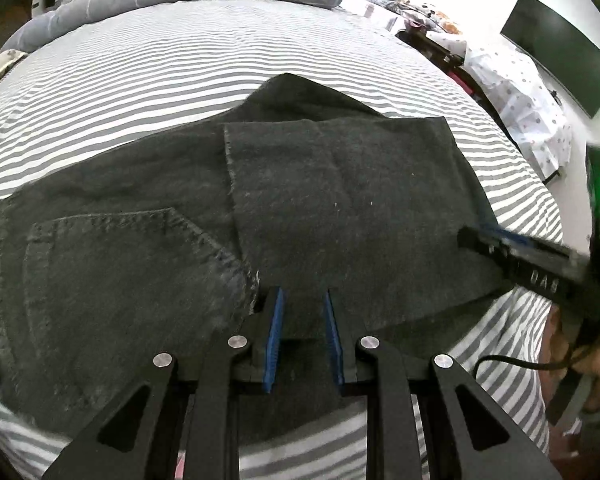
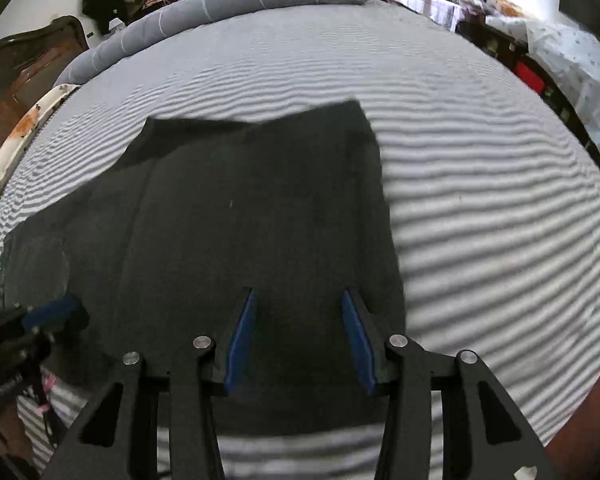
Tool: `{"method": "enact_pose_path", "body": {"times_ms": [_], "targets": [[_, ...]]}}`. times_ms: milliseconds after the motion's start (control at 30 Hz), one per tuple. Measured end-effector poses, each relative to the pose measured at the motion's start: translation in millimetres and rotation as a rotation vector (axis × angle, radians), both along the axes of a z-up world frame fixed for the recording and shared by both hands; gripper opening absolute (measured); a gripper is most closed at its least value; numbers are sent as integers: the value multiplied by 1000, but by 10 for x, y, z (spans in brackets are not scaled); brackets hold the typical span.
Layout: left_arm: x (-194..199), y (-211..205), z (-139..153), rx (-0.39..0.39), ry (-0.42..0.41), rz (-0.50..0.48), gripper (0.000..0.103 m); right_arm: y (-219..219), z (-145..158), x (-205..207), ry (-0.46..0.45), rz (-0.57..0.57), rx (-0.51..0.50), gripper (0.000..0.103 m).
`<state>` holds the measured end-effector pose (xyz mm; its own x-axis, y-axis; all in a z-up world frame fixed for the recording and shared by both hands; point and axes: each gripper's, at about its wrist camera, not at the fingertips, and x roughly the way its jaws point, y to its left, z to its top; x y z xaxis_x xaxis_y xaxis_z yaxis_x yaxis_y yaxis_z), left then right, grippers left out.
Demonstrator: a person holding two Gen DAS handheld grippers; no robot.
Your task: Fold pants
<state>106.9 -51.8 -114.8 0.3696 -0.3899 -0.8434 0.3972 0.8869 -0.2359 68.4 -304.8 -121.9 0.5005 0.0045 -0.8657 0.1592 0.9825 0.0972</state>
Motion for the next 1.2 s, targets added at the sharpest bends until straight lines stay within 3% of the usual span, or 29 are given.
{"method": "enact_pose_path", "body": {"times_ms": [167,367,533,767,1000,1200], "targets": [[-85,340,92,-20,15,66,24,58,-59,-135,6,-11,2,42],[-144,1000,158,-69,41,229,26,79,-106,-105,15,-5,-8,45],[-210,1574,200,-113,51,375,34,156,-111,-94,19,8,-33,51],[-275,2284,147,-223,94,556,44,228,160,-281,-29,4,-9,60],[-383,2636,-71,-361,172,631,50,337,366,-550,-68,-37,121,63],[-273,2750,-283,-470,248,660,50,448,395,-563,-63,-44,138,63]]}}
